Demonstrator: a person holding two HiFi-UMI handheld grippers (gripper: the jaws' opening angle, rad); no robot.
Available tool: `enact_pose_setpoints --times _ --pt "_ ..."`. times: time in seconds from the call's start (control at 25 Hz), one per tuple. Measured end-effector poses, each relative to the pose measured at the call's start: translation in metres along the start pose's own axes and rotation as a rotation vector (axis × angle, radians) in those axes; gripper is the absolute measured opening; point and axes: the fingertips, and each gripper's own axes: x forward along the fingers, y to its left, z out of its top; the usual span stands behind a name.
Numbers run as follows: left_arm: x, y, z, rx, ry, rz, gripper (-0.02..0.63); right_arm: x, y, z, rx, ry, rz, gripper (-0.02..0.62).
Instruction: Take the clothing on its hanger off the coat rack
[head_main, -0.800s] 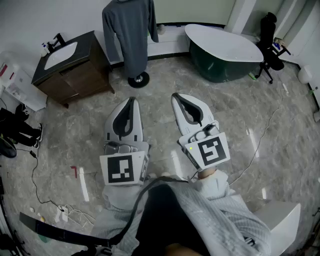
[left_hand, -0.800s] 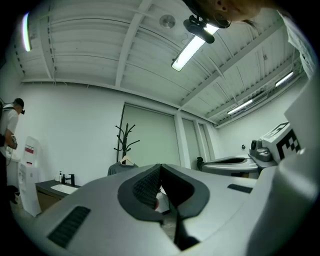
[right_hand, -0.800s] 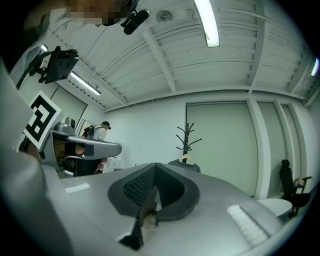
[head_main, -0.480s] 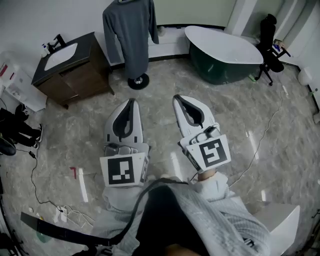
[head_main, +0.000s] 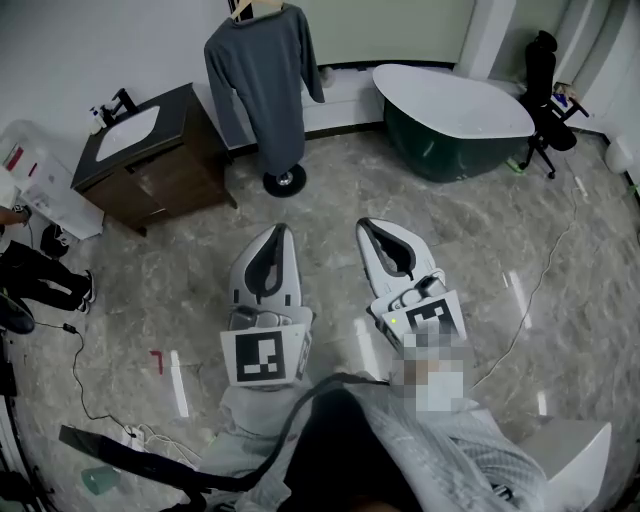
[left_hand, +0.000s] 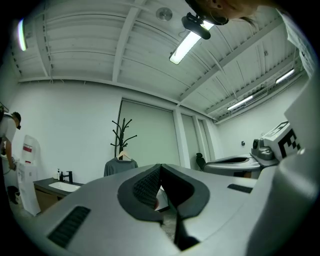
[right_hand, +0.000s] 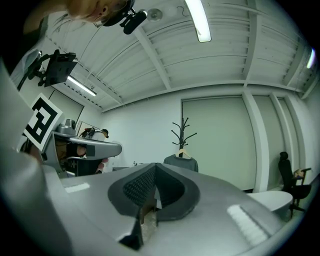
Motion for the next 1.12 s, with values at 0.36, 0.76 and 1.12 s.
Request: enact_pose_setpoints --times 0.36,0.76,1.12 --pt "0.106 0.051 -0.031 0.051 0.031 -0.017 0.005 0.109 -0.045 -0.032 0.010 -0.001 0.031 0.002" --pt "0.276 0.145 -0.032 0.035 -0.023 -0.037 0.005 0.288 -0.114 -0.036 -0.051 -0.005 0.031 0.002" --pt "0.397 0.199 -0.076 0.033 0.034 -0.019 0.005 0.399 -0.190 -0.084 -0.012 0.050 0.016 0.002"
